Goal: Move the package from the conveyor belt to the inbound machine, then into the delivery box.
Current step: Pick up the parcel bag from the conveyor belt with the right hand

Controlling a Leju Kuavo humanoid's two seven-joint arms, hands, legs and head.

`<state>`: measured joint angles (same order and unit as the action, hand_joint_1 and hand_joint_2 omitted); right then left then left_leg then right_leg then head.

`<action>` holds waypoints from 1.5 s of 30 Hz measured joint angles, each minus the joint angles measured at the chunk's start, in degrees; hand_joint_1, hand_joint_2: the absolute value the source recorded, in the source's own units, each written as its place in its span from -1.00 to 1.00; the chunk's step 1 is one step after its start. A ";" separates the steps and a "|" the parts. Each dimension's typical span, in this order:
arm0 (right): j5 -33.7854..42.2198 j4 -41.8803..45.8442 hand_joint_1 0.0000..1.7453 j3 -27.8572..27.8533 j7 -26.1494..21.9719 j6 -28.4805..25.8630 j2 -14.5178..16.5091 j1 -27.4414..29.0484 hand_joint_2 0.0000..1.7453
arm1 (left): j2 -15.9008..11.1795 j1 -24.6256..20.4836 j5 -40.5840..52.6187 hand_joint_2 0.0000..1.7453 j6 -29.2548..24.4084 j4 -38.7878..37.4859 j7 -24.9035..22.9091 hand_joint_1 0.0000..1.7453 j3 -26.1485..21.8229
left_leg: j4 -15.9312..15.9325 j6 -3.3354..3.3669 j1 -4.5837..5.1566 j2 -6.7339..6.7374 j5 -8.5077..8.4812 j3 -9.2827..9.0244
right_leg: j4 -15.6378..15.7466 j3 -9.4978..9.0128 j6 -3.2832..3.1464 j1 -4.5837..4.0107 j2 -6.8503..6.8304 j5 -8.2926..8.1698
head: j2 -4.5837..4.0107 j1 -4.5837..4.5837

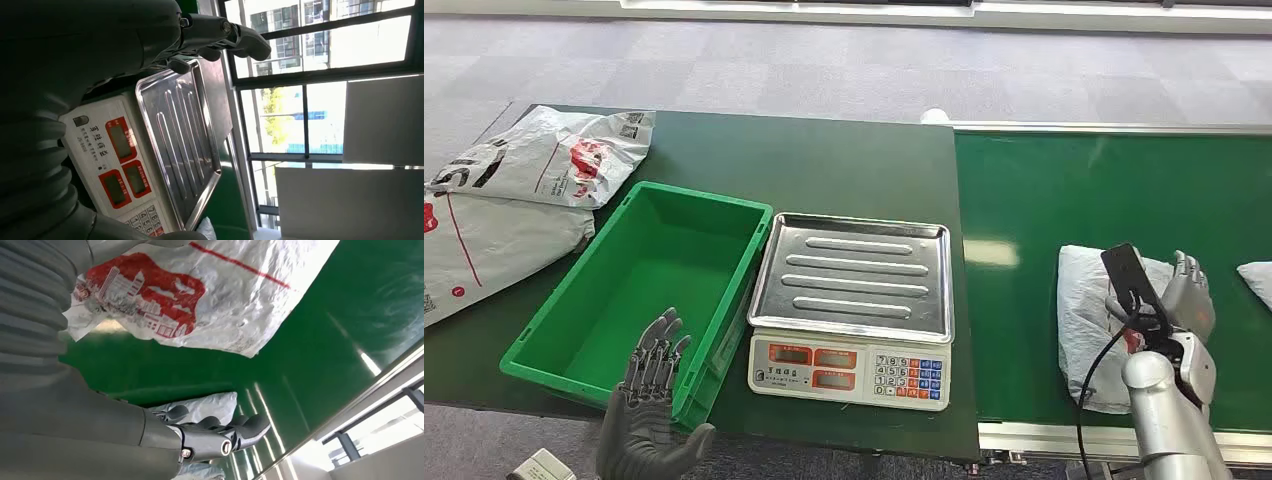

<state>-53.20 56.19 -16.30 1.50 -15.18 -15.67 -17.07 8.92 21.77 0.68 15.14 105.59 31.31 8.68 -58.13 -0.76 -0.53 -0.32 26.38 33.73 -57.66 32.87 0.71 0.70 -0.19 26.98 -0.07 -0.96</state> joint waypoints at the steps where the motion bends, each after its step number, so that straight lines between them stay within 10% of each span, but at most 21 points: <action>1: 0.02 0.31 -1.00 -0.25 -0.02 0.00 0.04 0.23 1.00 | 0.00 -0.02 0.01 1.00 0.05 -0.04 0.00 -1.00 0.00 | 0.00 0.00 0.00 0.00 0.00 0.00 | 0.00 0.00 0.00 0.00 0.00 0.00 | 0.00 0.00; 11: 0.05 3.28 -1.00 -2.63 0.37 1.28 0.39 2.29 1.00 | 0.04 -0.19 0.04 1.00 0.84 -0.42 -0.12 -1.00 0.01 | 0.00 0.00 0.00 0.03 0.00 -0.02 | 0.00 0.00 0.00 0.01 0.01 0.00 | 0.00 0.00; 18: -3.60 -3.14 -1.00 -3.35 7.49 21.82 -0.53 2.48 1.00 | -0.04 -1.45 0.18 1.00 2.55 -1.66 -0.50 -1.00 0.00 | 0.00 0.01 0.00 -0.01 0.00 -0.01 | 0.00 -0.03 0.01 0.01 -0.06 0.01 | 0.00 0.00; 27: -5.02 -17.55 -0.95 -2.06 5.64 25.95 -2.46 -2.18 1.00 | -0.44 -1.99 0.15 1.00 1.07 -3.42 0.27 -1.00 0.09 | -0.01 0.02 -0.01 0.08 0.08 -0.25 | 0.04 -0.20 0.02 -0.05 0.05 0.04 | 0.00 0.00; 31: -5.08 -19.17 0.97 -1.39 5.38 26.92 -2.77 -3.09 1.00 | -0.60 -1.97 0.11 1.00 0.52 -3.77 0.32 -1.00 0.28 | -0.01 0.03 -0.01 0.08 0.10 -0.40 | 0.05 -0.32 0.04 -0.05 0.04 0.06 | 0.00 0.00; 45: -4.94 -19.66 1.00 0.26 3.68 25.40 -3.93 -4.16 1.00 | -1.33 -1.93 -0.59 1.00 -0.53 -4.31 0.73 -1.00 1.40 | -0.04 0.08 0.00 0.03 0.06 -0.43 | 0.05 -0.47 0.07 -0.02 -0.02 0.03 | 0.00 0.00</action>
<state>-58.14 36.54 -16.05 5.17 10.22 -19.61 -21.23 7.58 19.85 0.09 14.61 101.28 32.04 10.08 -58.17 -0.68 -0.53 -0.29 26.45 33.30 -57.60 32.40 0.79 0.69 -0.21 27.01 -0.07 -0.96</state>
